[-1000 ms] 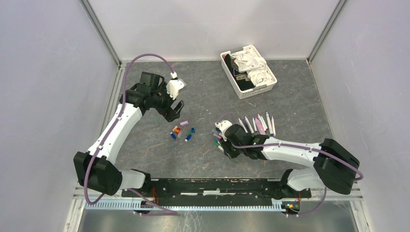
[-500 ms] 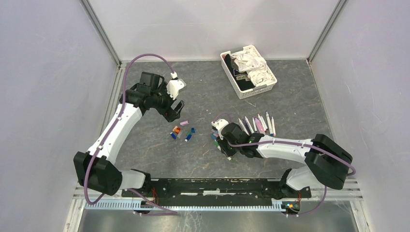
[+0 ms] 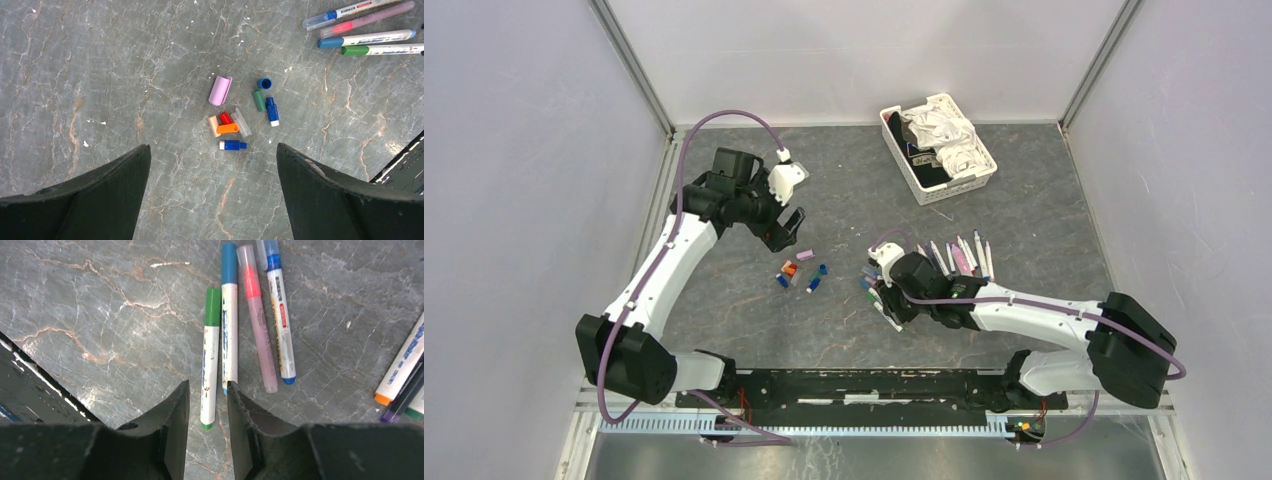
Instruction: Open the pen caps
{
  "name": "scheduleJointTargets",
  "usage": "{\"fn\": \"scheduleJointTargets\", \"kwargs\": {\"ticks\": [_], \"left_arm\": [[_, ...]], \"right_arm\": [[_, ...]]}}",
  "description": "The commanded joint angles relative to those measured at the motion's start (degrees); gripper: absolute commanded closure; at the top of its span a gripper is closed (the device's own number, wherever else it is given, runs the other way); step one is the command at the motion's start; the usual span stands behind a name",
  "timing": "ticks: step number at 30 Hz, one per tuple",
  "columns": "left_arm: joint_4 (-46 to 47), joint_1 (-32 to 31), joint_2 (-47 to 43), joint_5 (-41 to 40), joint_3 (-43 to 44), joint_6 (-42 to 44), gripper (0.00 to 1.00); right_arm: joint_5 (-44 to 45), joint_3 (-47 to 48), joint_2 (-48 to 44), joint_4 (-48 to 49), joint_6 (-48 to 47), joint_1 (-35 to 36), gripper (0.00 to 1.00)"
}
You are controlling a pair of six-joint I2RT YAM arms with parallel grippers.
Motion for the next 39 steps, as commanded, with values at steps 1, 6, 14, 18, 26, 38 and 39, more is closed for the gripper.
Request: {"fn": "scheduleJointTargets", "kwargs": {"ticks": [1,6,14,18,26,38,39], "left_arm": [[-0.9,0.2,-1.1,0.6,2.8,0.9,0.00],[-1.1,0.2,-1.1,0.4,2.8,1.1,0.00],[-1.2,0.2,-1.2,0.6,3.1,1.0,0.00],[-1.9,0.2,-1.0,0.9,3.2,1.2,0.00],[-2.5,0.2,-1.2,1.0,3.1,2.0,0.00],[-4.0,0.2,-0.8,3.3,1.8,3.7,0.00],[-4.3,0.2,-1.1,3.9,1.2,4.3,0.00]], "right_arm": [[-1.7,-2.6,-1.8,-0.6,2.2,0.5,0.61],[-2.8,-4.9,-1.8,-1.0,3.0,0.6,0.59],[-3.4,-4.4,1.6,-0.8,3.0,1.8,0.56],[-3.0,-2.8,4.8,0.4,2.9,2.7,0.56],[-1.1,1.9,10.5,2.2,1.5,3.8,0.64],[0.5,5.8,17.2,4.7,-1.3,4.0,0.80],[0.3,5.8,17.2,4.9,-1.5,3.9,0.85]]}}
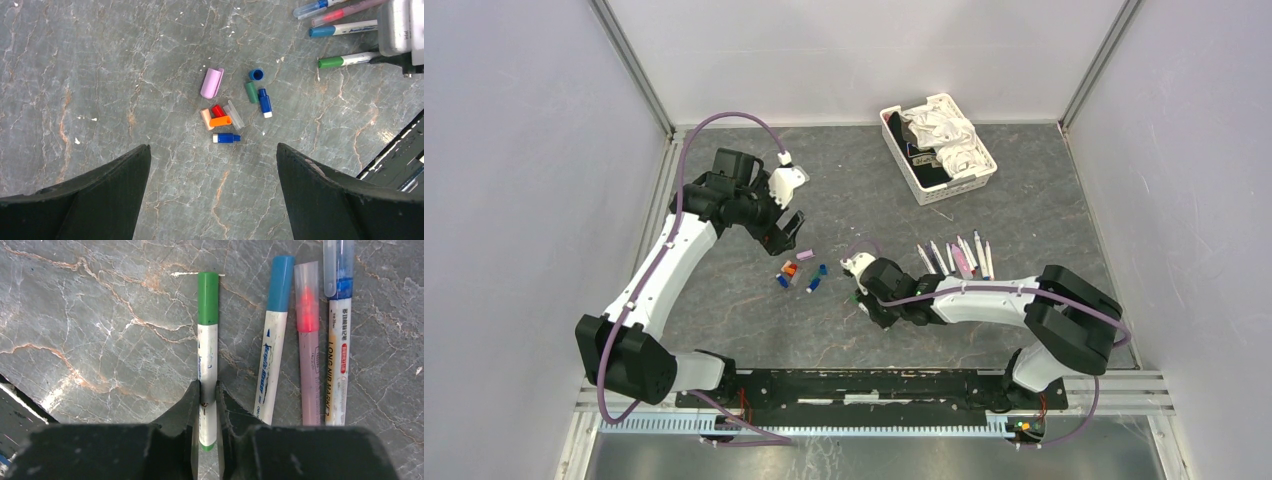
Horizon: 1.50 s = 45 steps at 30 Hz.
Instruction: Open the pen caps
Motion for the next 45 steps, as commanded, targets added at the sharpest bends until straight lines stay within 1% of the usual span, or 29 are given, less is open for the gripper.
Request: {"fn": "scheduleJointTargets", "kwargs": {"ticks": [1,4,6,8,13,17,21,25,30,34,39,41,45], "left_arm": [[-1.9,0.2,-1.3,4.4,-0.2,4.5,0.00],[-3.4,0.2,-3.1,8.6,-2.7,8.9,0.00],[-4.7,0.1,-4.4,11.7,-4.3,12.4,0.00],[-5.7,0.1,-5.8,14.8,-5.4,15.4,0.00],[-8.7,-1.0,-7.4,22.5,-7.4,21.3,0.00],[-10.8,-4.6,-6.4,24.1,-8.4,23.9,0.00],[-10.8,-8.7,-5.9,23.8,-9.2,25.0,0.03],[-10.8,-12.3,-4.3,21.6,-9.3,25.7,0.09],[-12.0,-14.4,-2.6,19.7,-9.3,27.8,0.20],[-12.3,-15.4,-1.6,18.5,-10.1,28.6,0.30],[-11.0,-16.3,-1.2,17.8,-11.1,28.4,0.36],[-9.9,-16.6,-1.4,17.0,-11.5,28.1,0.40],[-8.5,-16.9,-1.5,16.4,-11.6,27.3,0.51]], "right_arm": [[0.3,0.4,1.6,1.5,-1.3,0.2,0.88],[-2.1,0.6,-0.2,2.0,-2.5,-0.2,0.97],[-5.7,0.7,-2.4,2.7,-3.0,-1.7,1.00],[-11.7,0.8,-4.5,3.9,-3.2,-4.0,1.00],[-31.6,3.2,-7.0,6.7,-3.5,-9.6,1.00],[-44.2,8.0,-4.6,2.9,-5.9,-12.3,1.00],[-51.6,12.6,-1.5,-1.6,-9.1,-12.9,1.00],[-54.3,15.2,0.8,-3.4,-10.1,-13.2,1.00],[-56.5,16.7,2.0,-3.1,-9.5,-13.8,1.00],[-58.8,17.0,2.5,-1.8,-8.2,-14.6,1.00],[-60.6,17.8,3.3,-2.2,-7.9,-15.1,1.00],[-60.9,17.9,3.6,-2.4,-7.9,-15.2,1.00],[-61.1,18.0,3.8,-2.6,-7.6,-15.3,1.00]]}}
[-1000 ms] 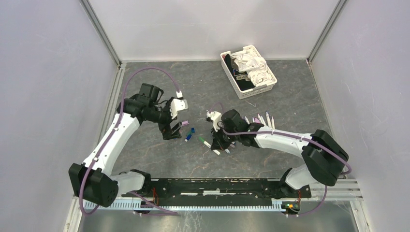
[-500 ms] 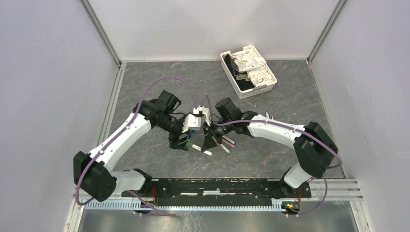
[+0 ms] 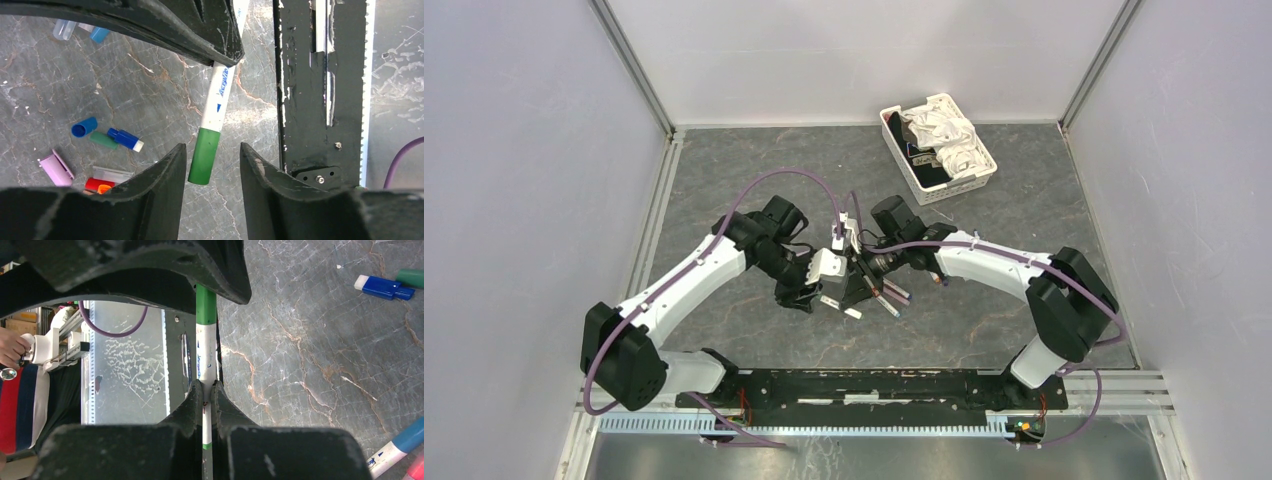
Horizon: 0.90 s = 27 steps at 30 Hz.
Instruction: Open the pen caps
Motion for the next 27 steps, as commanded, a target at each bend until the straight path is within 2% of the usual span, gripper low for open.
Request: {"fn": "scheduleJointTargets", "kwargs": {"ticks": [1,4,8,9,11,15,17,18,21,23,27], "left_arm": [[2.6,-0.7,-0.5,-0.7,0.1,1.4,0.56],[3.1,-0.9,-0.9,-0.3,0.3,1.1,0.68],[3.2,-1.5,-1.1,0.0,0.6,0.7,0.93],[3.3,-1.5,-1.1,-0.1,0.6,0.6,0.97],[3.4,-1.6,-1.2,-0.2,0.7,0.5,0.98],[3.8,-1.5,-1.3,0.4,1.2,0.2,0.98],[3.8,-1.5,-1.2,0.5,1.6,0.3,0.98],[3.8,-1.5,-1.1,0.3,1.7,0.3,0.98],[3.4,-1.5,-1.5,-0.9,2.0,1.4,0.98],[2.7,-1.5,-1.9,-2.5,2.3,2.5,0.98],[0.3,2.2,-1.7,-6.3,3.8,7.0,0.98]], "right_arm": [[-2.1,2.1,0.5,0.8,0.2,-0.2,1.00],[-2.9,2.2,1.1,1.4,1.1,-0.2,0.99],[-3.6,1.1,1.7,5.3,5.0,-0.2,0.72],[-4.0,0.3,1.8,7.3,6.5,-0.2,0.68],[-5.3,-1.0,2.3,11.4,9.5,-0.1,0.62],[-6.2,-2.0,3.6,16.8,13.4,0.0,0.61],[-6.3,-1.9,3.9,18.0,14.4,-0.1,0.63],[-6.3,-1.8,4.0,18.1,14.3,-0.1,0.68],[-6.1,-1.8,3.8,16.5,13.0,-0.2,0.90],[-5.8,-2.2,3.5,14.0,10.8,-0.5,1.00],[-4.3,-4.6,1.4,7.8,5.8,-2.1,1.00]]}}
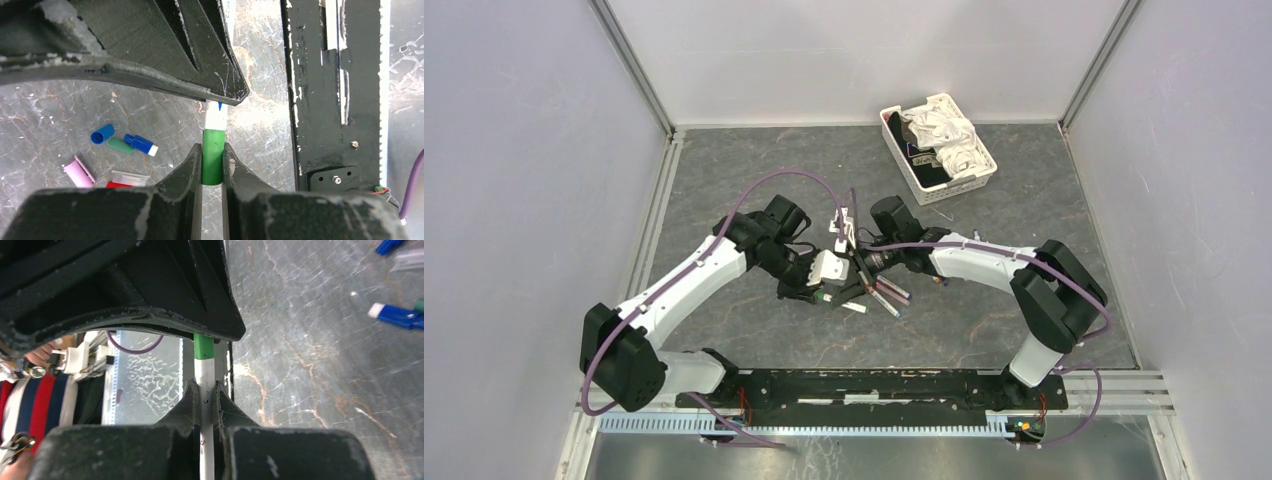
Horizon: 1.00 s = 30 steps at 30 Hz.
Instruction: Open the pen caps
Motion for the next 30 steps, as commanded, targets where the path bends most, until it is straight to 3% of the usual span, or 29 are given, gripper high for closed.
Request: {"fn": "scheduleJointTargets", "kwargs": {"ticks": [1,6,13,17,20,24,28,30], "left_arm": [[-2.3,4.5,-0.9,-5.0,4.0,7.2,0.98],[-4.3,15.2,1.3,-6.0,6.0,13.2,0.98],[3.1,16.1,1.4,-5.7,0.5,10.2,0.98],[10.5,15.8,1.7,-3.0,-4.0,4.0,0.98],[16.9,15.3,2.9,-4.8,-7.4,0.8,0.98],[24.2,14.6,5.7,-8.4,-10.2,-3.3,0.97],[27.8,14.2,8.3,-10.5,-11.0,-5.4,0.88],[28.4,14.1,9.4,-11.1,-11.0,-6.1,0.78]], "right_arm": [[1.3,-3.2,-3.2,-6.7,-5.4,-1.7,1.00],[4.1,-7.4,-7.2,-10.4,-8.9,-4.3,1.00],[9.4,-5.5,-9.2,-15.8,-11.6,-6.7,1.00],[22.5,-5.6,-12.2,-17.5,-10.7,-10.3,1.00],[38.5,-7.8,-15.6,-16.8,-8.5,-13.4,1.00],[49.3,-10.6,-18.3,-13.5,-6.1,-16.8,1.00],[57.4,-11.3,-17.0,-10.9,-5.9,-17.6,1.00],[58.5,-11.7,-15.8,-9.1,-5.5,-17.7,1.00]]}}
